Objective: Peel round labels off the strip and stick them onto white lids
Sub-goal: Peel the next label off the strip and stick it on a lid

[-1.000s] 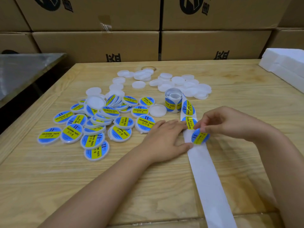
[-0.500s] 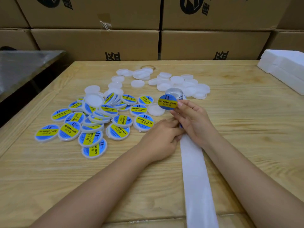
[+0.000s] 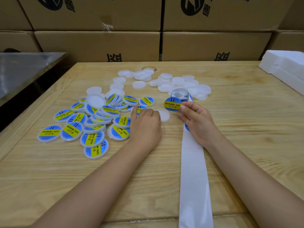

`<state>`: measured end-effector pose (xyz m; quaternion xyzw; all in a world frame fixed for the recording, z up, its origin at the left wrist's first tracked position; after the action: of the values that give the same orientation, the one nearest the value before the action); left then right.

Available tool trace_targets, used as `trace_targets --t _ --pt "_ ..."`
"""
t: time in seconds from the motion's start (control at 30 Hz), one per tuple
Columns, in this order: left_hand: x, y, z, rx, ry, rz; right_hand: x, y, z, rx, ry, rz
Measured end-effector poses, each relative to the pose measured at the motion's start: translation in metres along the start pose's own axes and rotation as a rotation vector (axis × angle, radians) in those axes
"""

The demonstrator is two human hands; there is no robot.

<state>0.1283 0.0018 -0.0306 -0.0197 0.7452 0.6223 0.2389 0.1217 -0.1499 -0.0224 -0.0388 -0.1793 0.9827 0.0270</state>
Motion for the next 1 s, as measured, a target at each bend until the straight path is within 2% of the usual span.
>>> trace_targets --t 0.13,0.27,0.4,0.53,0.7,0.87,1.0 --pt "0.000 0.003 0.002 0.139 -0.032 -0.042 0.002 -0.002 0.001 0.062 0.073 0.084" --pt "0.000 0.011 0.001 0.414 -0.014 -0.186 0.009 -0.007 0.001 0.353 0.226 0.193" --pt "0.002 0.014 0.001 0.601 -0.021 -0.182 0.011 -0.012 -0.001 0.445 0.317 0.158" --pt "0.001 0.013 0.006 0.876 0.027 -0.135 0.014 -0.014 0.000 0.381 0.322 0.089" --pt "-0.001 0.014 0.007 0.988 -0.003 -0.046 0.014 -0.012 0.001 0.284 0.283 0.009" --pt "-0.007 0.014 0.012 1.192 0.201 -0.021 0.012 -0.009 0.004 0.206 0.245 -0.046" --pt "-0.009 0.015 0.017 1.340 0.300 0.039 0.009 -0.006 0.005 -0.073 0.113 -0.071"
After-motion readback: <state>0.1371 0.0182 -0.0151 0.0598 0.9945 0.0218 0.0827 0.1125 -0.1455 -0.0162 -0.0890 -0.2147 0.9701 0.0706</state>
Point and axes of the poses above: each hand's wrist, its own x-axis away from the middle knuckle, its own y-axis out of the back of the hand, z = x × y, the point moved 2 cm from there along -x, towards the middle knuckle, and after that the axes turned 1 degree about z, right-handed, at the moved point
